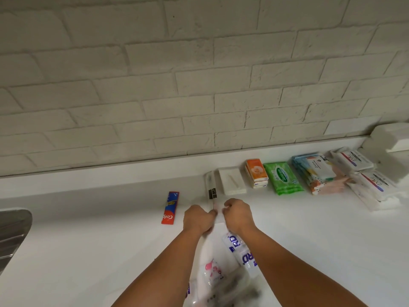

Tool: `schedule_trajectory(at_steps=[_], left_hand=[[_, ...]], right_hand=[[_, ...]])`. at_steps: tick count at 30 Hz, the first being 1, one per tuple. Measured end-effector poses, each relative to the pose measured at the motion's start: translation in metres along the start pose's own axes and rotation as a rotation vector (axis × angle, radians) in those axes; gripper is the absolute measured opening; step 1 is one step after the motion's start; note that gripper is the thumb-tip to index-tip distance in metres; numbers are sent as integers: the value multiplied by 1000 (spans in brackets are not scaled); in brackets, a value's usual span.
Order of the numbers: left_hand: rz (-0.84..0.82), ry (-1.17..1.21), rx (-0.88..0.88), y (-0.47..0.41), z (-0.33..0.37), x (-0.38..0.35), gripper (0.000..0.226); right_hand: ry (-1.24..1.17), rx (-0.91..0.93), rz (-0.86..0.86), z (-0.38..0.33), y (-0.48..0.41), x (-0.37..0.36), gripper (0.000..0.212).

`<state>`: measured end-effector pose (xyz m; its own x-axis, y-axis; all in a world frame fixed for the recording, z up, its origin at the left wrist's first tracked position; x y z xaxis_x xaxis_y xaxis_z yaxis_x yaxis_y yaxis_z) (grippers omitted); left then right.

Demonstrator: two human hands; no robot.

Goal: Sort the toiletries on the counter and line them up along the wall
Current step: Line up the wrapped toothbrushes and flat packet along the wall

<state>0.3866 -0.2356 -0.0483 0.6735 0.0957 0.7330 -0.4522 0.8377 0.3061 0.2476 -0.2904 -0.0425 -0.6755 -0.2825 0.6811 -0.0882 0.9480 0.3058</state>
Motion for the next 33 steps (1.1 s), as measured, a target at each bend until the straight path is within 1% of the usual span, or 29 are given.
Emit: schedule_trajectory(at_steps=[2, 4, 6, 8, 12, 17, 20, 23, 27, 33], left_hand=[[16, -23, -50, 9, 1, 10, 61], [33, -6, -104, 22, -3, 15, 57], [56, 50, -181, 39, -9, 18, 41], [42, 108, -260, 63, -15, 20, 24], [-9, 69, -370, 111, -28, 19, 10], [-94, 41, -397, 156, -53, 11, 13], [-87, -22, -392, 173, -70, 6, 13], [-87, -110, -422, 183, -84, 2, 24], [-101, -220, -443, 193, -92, -1, 29], [-148, -445, -487, 194, -90, -5, 35]], right_hand=[[7, 59, 13, 1, 8, 9, 26], [-7, 109, -1, 5, 23, 18, 25], [-33, 154, -61, 9, 43, 23, 22], [-28, 213, -129, 17, 66, 25, 21], [129, 377, -159, 30, 106, 26, 22], [295, 455, -207, 48, 140, 14, 27], [407, 523, -218, 60, 153, 5, 30], [511, 549, -224, 69, 156, -2, 35], [566, 587, -204, 73, 156, -7, 36], [557, 629, -145, 71, 157, -11, 30]])
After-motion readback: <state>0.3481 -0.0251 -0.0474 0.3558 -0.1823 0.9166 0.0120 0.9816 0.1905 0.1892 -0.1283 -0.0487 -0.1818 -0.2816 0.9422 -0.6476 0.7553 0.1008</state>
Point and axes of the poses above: each hand's wrist, its own y-axis away from the middle knuckle, its own x-axis out of the back of the hand, z = x × y, the point moved 3 cm from there along -y, towards the middle knuckle, and after that the axes turned 8 degrees about -x, right-handed, at the moved point
